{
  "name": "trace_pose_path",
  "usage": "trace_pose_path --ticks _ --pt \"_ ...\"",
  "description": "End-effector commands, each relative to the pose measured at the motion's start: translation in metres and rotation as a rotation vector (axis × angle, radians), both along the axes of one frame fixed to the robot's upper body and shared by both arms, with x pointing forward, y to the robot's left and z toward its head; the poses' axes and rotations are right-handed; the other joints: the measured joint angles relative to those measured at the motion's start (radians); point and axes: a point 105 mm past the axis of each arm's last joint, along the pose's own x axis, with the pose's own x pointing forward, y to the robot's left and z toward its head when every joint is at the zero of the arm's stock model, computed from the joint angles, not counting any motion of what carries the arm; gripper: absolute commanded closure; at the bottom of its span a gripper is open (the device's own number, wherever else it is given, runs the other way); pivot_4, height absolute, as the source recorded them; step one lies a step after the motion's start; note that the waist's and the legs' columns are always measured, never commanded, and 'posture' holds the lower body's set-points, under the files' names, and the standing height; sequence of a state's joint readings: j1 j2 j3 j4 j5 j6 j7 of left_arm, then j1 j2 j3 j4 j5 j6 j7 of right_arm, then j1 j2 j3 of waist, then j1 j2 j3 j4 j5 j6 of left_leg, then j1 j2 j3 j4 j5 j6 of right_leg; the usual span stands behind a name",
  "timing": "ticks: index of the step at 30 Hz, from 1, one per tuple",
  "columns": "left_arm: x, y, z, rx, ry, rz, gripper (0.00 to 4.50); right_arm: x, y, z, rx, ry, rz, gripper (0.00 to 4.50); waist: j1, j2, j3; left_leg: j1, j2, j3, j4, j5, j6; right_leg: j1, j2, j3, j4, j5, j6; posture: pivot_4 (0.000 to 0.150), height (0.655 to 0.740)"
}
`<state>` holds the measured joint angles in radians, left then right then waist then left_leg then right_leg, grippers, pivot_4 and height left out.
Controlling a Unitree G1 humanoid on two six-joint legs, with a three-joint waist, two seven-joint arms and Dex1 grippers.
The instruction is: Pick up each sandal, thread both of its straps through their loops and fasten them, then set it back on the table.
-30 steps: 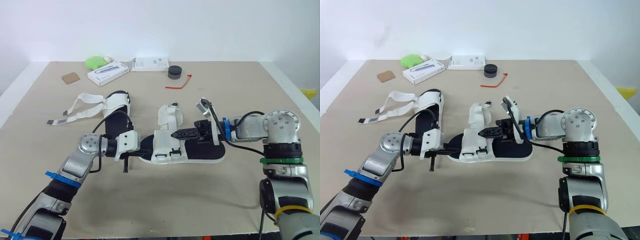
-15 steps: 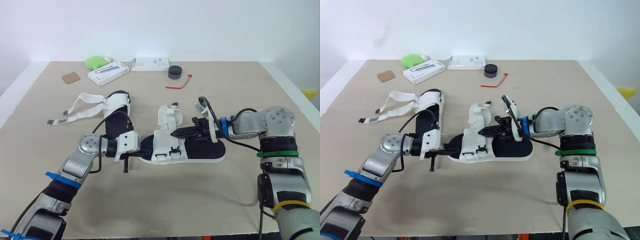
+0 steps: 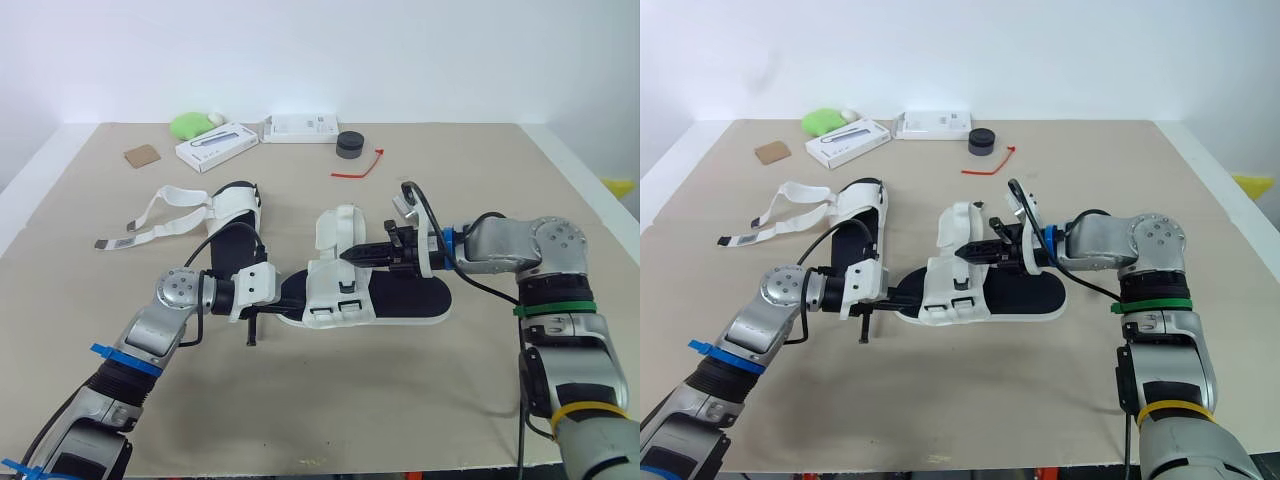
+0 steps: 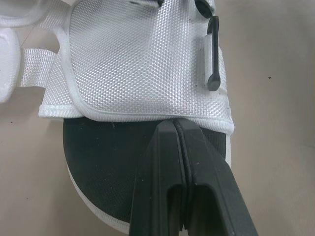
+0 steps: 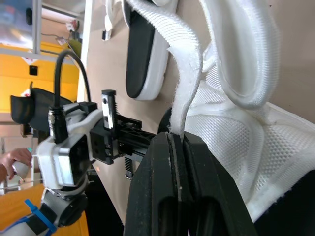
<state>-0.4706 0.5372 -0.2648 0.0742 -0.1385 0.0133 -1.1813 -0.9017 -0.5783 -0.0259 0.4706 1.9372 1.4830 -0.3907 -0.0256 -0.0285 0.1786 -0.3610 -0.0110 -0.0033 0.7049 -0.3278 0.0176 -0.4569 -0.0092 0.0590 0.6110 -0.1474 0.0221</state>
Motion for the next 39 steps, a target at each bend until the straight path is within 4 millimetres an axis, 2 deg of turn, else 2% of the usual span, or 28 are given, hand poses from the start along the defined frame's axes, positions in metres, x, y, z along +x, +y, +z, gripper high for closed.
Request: trace_pose_path --ticks 1,10,29,39 --pt "-0.005 -0.001 -0.012 0.035 0.028 -0.011 4.50 -0.004 0.002 0.012 0.024 -0.047 0.020 4.35 0.000 0.000 0.000 0.000 0.000 0.000 0.000 0.000 0.000 0.000 0.000 0.000 0.000 0.000 0.000 0.150 0.7400" --pt "-0.005 -0.001 -0.012 0.034 0.027 -0.010 4.50 -0.010 -0.001 0.004 0.002 -0.050 0.031 4.35 0.000 0.000 0.000 0.000 0.000 0.000 0.000 0.000 0.000 0.000 0.000 0.000 -0.001 0.000 0.000 0.150 0.7400" --pt "-0.004 -0.001 -0.014 0.041 0.022 -0.010 4.50 -0.019 0.001 0.009 0.028 -0.081 0.085 4.35 0.000 0.000 0.000 0.000 0.000 0.000 0.000 0.000 0.000 0.000 0.000 0.000 -0.001 0.000 0.001 0.150 0.7400" --pt "-0.005 -0.001 -0.015 0.046 0.021 -0.009 4.50 -0.023 -0.001 -0.001 0.014 -0.065 0.082 4.35 0.001 0.000 -0.001 0.000 0.000 0.000 0.000 0.000 0.000 0.000 0.000 0.000 -0.001 0.000 0.001 0.150 0.7400"
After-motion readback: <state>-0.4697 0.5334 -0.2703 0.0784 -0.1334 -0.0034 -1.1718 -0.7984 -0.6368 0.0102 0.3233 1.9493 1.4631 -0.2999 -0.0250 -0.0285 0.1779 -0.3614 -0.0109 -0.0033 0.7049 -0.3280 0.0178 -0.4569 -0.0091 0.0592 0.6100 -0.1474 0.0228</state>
